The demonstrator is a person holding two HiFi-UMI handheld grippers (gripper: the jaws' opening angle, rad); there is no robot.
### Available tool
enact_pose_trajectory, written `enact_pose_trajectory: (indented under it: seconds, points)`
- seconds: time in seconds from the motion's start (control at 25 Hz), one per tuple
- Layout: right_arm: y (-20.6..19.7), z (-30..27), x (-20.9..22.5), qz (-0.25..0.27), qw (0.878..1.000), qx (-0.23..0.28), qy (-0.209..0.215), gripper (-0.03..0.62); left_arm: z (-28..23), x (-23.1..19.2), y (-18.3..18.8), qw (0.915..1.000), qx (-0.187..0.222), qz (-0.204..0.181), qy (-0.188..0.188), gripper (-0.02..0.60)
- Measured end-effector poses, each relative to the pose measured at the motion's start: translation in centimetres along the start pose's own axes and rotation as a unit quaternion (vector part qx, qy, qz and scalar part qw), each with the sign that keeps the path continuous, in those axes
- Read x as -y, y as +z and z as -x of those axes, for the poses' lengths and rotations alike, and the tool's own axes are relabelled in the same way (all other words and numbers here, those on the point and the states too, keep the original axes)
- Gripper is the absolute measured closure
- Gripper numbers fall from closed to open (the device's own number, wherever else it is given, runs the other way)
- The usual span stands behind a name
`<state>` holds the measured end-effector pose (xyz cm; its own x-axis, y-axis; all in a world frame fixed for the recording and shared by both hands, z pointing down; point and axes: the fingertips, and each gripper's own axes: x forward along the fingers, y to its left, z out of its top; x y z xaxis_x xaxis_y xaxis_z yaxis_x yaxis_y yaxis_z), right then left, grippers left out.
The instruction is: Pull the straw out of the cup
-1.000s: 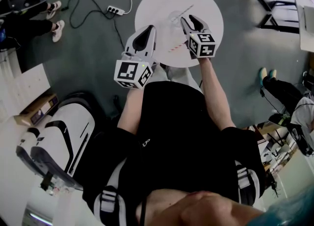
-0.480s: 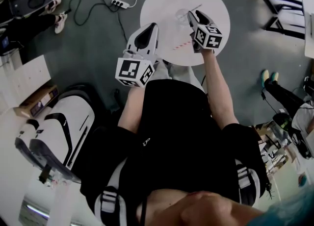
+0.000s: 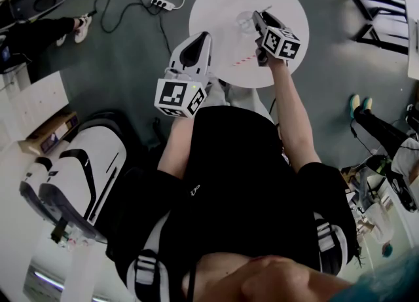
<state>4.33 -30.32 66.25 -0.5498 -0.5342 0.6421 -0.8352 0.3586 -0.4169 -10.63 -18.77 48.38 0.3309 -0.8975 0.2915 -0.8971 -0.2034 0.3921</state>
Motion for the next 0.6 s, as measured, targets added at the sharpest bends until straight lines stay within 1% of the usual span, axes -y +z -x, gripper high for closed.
enact_pose_trajectory:
  seconds: [0.16, 0.36, 0.6]
  points:
    - [0.1, 0.2, -0.2, 0.007, 1.000, 0.004, 0.000, 0.488, 0.4, 0.0, -0.2, 1.0000, -0.001, 0.000, 0.001, 0.574]
    - [0.3, 0.4, -0.6, 0.021, 1.000, 0.007, -0.006, 0.551, 0.7, 0.2, -0.1, 1.0000, 0.002, 0.000, -0.001, 0.574]
    - [0.5, 1.2, -1.3, 0.024, 1.000, 0.019, 0.002, 0.556, 0.8, 0.5, -0.1, 1.0000, 0.003, -0.001, -0.003, 0.574]
